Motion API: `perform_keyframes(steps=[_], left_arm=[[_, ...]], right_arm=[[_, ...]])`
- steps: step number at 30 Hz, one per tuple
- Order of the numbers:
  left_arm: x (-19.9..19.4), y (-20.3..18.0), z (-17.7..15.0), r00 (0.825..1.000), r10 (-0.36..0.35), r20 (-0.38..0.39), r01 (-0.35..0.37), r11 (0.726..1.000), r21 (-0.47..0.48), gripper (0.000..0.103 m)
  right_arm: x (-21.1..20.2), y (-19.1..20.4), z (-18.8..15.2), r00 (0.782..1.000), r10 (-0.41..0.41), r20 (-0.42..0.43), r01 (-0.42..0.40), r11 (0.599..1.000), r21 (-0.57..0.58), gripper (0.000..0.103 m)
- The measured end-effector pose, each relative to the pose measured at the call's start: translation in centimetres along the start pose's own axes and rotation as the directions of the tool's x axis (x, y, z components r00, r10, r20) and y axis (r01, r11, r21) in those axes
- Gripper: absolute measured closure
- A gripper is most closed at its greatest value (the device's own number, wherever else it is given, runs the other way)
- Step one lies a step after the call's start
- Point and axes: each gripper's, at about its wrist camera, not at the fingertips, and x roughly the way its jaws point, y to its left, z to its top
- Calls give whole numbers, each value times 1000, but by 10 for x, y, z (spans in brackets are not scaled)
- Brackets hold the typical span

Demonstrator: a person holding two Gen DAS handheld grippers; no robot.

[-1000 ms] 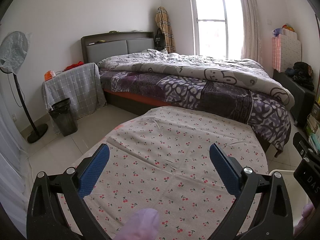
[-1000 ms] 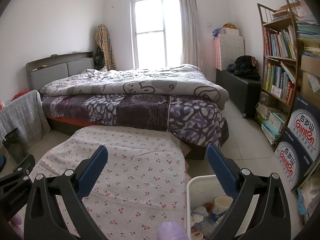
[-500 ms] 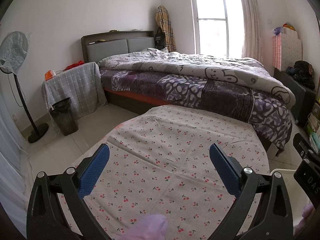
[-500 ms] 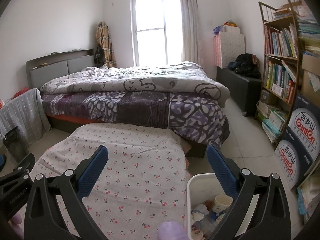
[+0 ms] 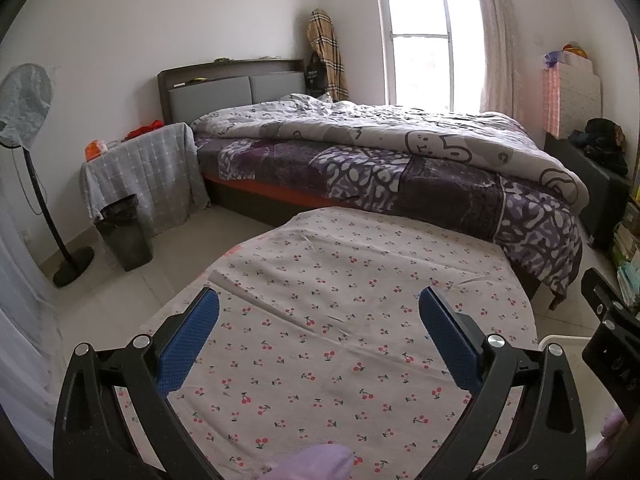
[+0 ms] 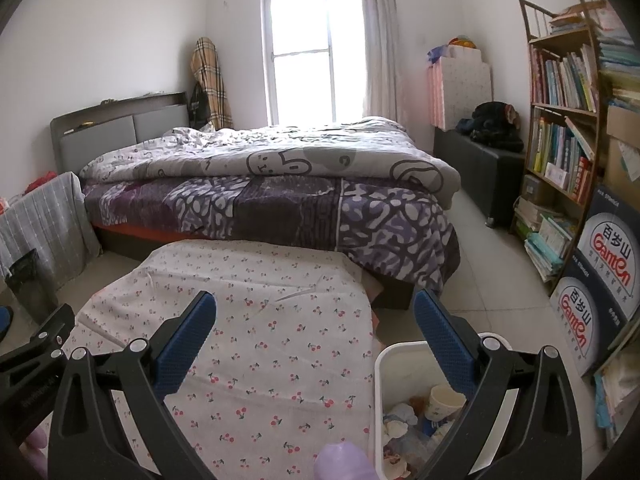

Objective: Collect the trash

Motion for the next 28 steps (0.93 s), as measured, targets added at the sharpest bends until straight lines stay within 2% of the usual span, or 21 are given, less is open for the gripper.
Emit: perform_keyframes(steps=[14, 18, 21, 28], left_arm=[[-1, -3, 10, 999, -50, 7, 50, 999, 11, 11], [-1, -3, 12, 998, -58, -3, 58, 998, 8, 11], [4, -1, 15, 999, -50, -19, 50, 999, -6, 7], [7, -1, 18, 998, -42, -44, 41, 999, -14, 7]], right_arm=[[5, -2, 2, 1000, -4, -28, 4, 1000, 11, 7], [7, -2, 3, 1000, -4, -28, 5, 1000, 9, 7], [7, -2, 4, 1000, -5, -29, 5, 1000, 9, 7], [7, -2, 4, 1000, -4, -31, 4, 1000, 10, 7]])
